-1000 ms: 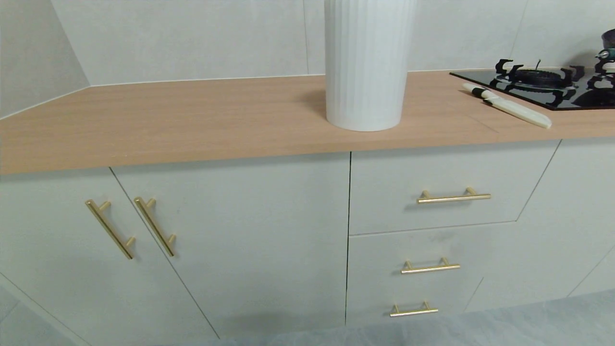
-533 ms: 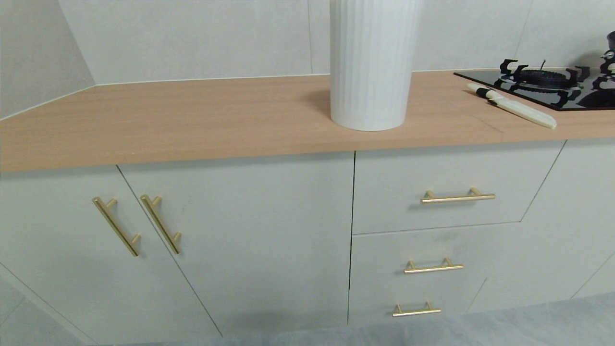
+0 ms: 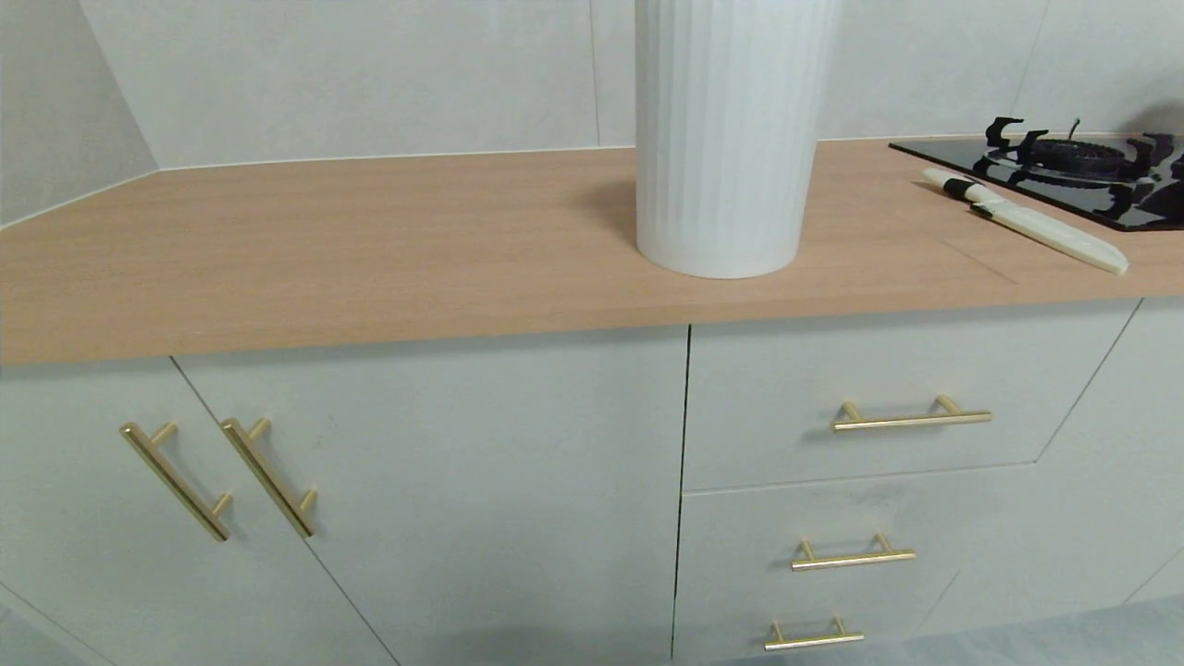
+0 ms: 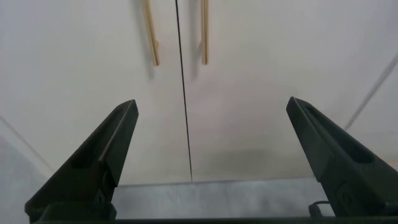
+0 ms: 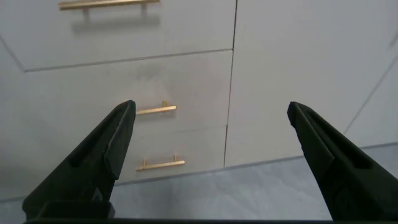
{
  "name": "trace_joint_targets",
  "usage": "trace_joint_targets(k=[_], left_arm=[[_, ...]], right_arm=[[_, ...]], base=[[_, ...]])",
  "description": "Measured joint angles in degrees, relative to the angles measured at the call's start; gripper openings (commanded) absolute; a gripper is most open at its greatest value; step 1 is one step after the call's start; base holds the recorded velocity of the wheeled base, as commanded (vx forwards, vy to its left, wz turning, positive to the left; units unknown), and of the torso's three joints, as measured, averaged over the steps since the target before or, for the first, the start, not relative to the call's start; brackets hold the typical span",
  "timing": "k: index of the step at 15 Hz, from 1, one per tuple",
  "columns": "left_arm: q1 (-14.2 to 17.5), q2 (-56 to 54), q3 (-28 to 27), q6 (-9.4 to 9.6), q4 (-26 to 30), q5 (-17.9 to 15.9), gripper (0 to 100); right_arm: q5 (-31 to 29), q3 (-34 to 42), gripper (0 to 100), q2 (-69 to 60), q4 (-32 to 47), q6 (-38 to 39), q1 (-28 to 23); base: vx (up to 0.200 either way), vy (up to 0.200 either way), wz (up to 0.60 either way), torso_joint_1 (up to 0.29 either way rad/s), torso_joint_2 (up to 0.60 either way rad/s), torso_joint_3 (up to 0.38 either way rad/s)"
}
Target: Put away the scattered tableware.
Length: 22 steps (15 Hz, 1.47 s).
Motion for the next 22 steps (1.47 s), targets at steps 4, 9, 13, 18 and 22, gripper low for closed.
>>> trace_joint_targets(k=[4, 9, 13, 18, 22], left_arm=[[0.00, 0.00, 0.00, -0.02, 0.00, 0.00, 100], [0.05, 0.00, 0.00, -0.05, -0.02, 0.01, 100], [0.00, 0.00, 0.00, -0.02, 0.01, 0.00, 100], [-0.01, 0.02, 0.00, -0.02, 0.00, 0.00, 100], [0.05, 0.00, 0.02, -0.02, -0.05, 0.01, 100]], right_arm=[[0.02, 0.00, 100, 0.00, 0.00, -0.07, 0.00], [0.02, 0.00, 100, 0.00, 0.02, -0.02, 0.00], [0.00, 0.00, 100, 0.00, 0.00, -0.02, 0.00], [0.00, 0.00, 100, 0.00, 0.00, -0.02, -0.02], [0.00, 0.00, 100, 0.00, 0.00, -0.02, 0.00]], base=[[0.000, 0.000, 0.00, 0.000, 0.00, 0.000], [0.000, 0.000, 0.24, 0.001, 0.00, 0.001], [0.000, 0.000, 0.00, 0.000, 0.00, 0.000], [0.000, -0.080, 0.00, 0.002, 0.00, 0.001], [0.000, -0.200, 0.00, 0.000, 0.00, 0.002]])
